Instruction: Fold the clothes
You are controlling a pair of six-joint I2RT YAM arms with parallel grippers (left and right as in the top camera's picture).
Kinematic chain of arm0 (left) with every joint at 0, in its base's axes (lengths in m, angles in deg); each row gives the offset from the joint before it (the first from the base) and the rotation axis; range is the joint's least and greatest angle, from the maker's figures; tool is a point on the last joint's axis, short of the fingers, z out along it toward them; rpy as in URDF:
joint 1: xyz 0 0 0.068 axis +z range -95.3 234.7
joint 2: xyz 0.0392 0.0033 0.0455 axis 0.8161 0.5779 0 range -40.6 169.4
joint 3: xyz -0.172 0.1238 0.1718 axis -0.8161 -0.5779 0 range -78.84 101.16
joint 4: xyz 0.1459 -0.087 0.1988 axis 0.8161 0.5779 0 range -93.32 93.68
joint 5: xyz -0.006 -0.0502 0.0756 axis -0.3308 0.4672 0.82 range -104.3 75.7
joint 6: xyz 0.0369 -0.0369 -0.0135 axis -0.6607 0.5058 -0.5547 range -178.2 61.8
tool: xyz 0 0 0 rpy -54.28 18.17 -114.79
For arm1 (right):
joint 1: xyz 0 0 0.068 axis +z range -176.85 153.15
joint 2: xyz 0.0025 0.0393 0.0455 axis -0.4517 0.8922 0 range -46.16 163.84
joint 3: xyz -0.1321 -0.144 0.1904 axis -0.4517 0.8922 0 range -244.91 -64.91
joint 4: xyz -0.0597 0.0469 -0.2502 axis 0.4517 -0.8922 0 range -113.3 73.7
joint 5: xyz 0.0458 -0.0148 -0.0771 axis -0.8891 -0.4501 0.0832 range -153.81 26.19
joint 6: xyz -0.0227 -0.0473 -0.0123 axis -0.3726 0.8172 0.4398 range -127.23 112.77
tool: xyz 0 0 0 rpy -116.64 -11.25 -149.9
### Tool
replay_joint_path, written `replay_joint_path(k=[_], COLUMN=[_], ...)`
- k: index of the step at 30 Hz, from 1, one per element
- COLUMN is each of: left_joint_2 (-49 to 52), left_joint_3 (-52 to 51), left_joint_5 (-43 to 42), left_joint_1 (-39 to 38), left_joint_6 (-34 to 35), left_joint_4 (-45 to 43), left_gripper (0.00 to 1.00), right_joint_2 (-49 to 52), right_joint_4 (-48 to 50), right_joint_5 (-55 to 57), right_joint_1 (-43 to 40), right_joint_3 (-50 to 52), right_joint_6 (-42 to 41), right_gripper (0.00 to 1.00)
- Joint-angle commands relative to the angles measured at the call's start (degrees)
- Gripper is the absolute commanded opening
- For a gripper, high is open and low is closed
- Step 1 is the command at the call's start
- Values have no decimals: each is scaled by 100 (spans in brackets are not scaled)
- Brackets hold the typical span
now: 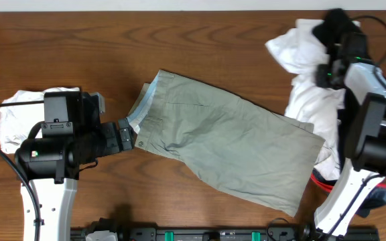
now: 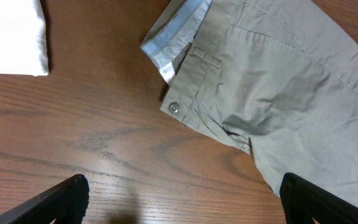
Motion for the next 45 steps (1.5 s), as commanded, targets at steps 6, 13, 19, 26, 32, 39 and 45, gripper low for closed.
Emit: replay_joint_path(k=[6,13,19,26,32,39,45], left_joint_2=[0,0,2,2,0,0,2], left_joint_3=[116,116,116,116,116,116,116], left_joint_5=[-35,-35,-35,-35,-35,-35,-35], left_joint_1=[28,28,28,28,28,28,28], left_joint_6=[-118,-118,-118,-118,-118,-118,-118], left_joint_4=[7,7,2,4,7,7,9], left_gripper=[98,98,98,98,98,98,98], right_joint_2=[492,260,-640,-2334,-3136,-3141,-3141], right_joint_4=[-348,-422,-280,-1364,-3067,-3786,-3552], right_joint_5=[1121,1198,-459,-1585,-1537,-1003,-914], right_joint_1=[-994,-1296,-1084,-317,280,435,402], right_joint_3=[269,269,269,269,278,815,1950], right_joint_6=[-546,-955,-402,-50,-448,-737,-1172], right_gripper=[11,12,16,20,19,16,15])
